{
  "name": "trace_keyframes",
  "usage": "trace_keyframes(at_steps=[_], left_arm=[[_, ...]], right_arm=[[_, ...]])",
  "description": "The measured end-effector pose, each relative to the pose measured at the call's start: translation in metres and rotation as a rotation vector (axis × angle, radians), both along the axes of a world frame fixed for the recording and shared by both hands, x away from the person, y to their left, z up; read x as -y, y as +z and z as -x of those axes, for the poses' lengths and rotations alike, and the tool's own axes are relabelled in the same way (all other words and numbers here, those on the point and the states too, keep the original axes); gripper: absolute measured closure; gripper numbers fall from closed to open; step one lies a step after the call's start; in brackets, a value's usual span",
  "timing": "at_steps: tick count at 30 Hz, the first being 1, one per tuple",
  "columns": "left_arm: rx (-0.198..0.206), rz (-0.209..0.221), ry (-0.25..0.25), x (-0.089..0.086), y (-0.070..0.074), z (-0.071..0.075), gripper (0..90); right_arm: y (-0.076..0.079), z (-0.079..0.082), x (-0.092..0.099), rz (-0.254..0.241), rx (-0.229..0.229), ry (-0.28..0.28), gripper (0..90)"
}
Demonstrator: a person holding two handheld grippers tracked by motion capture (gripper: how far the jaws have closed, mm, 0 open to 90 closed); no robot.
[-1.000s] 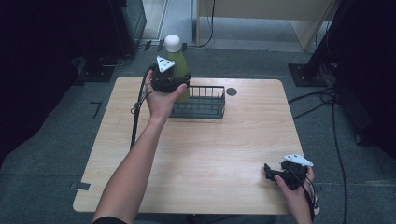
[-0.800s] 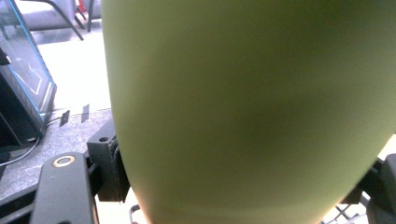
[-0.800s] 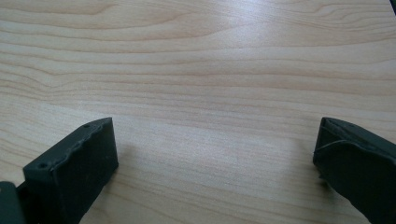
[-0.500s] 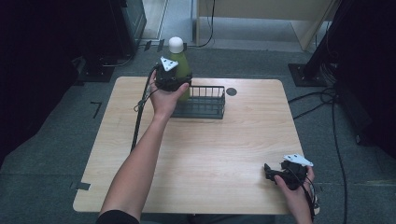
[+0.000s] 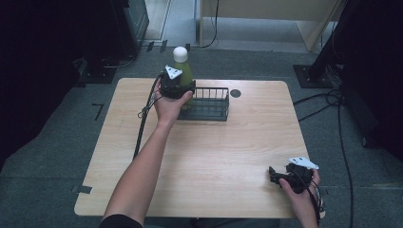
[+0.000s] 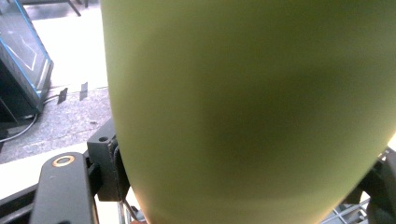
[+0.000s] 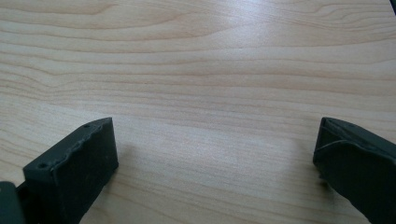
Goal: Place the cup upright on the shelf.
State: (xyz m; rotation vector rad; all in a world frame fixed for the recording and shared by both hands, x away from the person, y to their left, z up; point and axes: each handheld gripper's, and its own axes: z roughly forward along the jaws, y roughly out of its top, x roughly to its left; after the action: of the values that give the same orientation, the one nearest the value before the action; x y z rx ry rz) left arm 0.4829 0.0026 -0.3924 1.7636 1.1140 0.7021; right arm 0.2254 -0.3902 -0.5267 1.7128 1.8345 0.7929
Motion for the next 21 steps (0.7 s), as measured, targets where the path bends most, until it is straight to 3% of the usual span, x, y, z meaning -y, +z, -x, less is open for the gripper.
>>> trace_keyframes(at_steps=[12, 21], left_arm=[[0.03, -0.009, -0.017, 0.0025, -0.0071, 0.0031, 20.6], [-0.008, 0.011, -0.016, -0.0013, -0.0065, 0.0027, 17.7]], right_arm=[[0.0, 0.0, 0.0, 0.0, 0.0, 0.0, 0.0], [0.0, 0.0, 0.0, 0.0, 0.0, 0.0, 0.0]])
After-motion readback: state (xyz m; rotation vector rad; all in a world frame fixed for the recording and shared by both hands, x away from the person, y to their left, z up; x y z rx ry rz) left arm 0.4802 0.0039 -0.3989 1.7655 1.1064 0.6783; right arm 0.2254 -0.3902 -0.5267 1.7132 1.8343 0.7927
